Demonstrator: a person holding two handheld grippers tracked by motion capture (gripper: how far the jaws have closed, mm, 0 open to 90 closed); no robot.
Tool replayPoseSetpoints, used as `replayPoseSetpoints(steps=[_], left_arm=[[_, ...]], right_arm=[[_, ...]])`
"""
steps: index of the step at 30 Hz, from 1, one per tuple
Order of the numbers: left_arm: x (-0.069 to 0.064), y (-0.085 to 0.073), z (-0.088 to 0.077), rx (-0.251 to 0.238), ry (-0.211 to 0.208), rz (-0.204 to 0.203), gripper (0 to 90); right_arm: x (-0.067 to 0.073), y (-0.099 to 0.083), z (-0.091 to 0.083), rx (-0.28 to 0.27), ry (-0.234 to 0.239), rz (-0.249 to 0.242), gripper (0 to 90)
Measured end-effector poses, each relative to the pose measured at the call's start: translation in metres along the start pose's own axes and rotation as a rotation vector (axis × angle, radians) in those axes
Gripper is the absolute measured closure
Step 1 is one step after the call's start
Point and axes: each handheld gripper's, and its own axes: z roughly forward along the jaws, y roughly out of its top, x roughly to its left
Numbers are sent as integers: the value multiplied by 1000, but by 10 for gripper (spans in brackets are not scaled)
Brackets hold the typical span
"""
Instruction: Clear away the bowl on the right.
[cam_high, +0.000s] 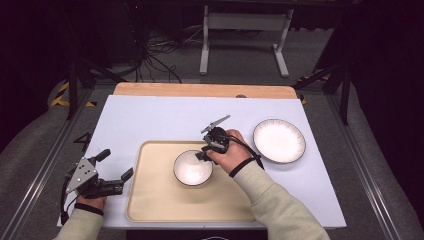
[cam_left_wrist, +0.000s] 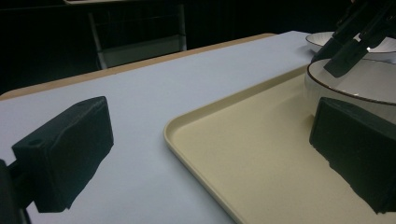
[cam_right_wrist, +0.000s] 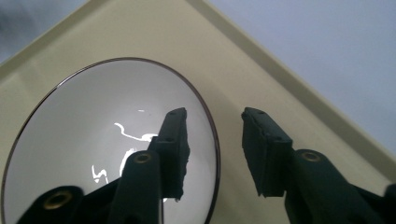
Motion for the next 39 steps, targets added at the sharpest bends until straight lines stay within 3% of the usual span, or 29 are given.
replayPoseSetpoints(steps=[5, 7, 8, 11, 29, 39], left_arm=[[0, 0, 0, -1, -1, -1, 3], [0, 0, 0, 0, -1, -1, 3], [0, 0, 0, 0, 1, -2, 3], [0, 0, 0, 0, 0, 1, 3], [0, 0, 1, 1, 1, 1, 3], [0, 0, 1, 1, 1, 1, 3]], right_arm=[[0, -1, -6, -77, -23, -69, 426], [1, -2, -7, -100, -23, -79, 403], [3, -4, -12, -147, -3, -114, 366], [6, -8, -18, -196, -5, -150, 327], [14, -28, -52, -445, 22, -262, 269], [14, -37, -63, -522, 6, -278, 256]])
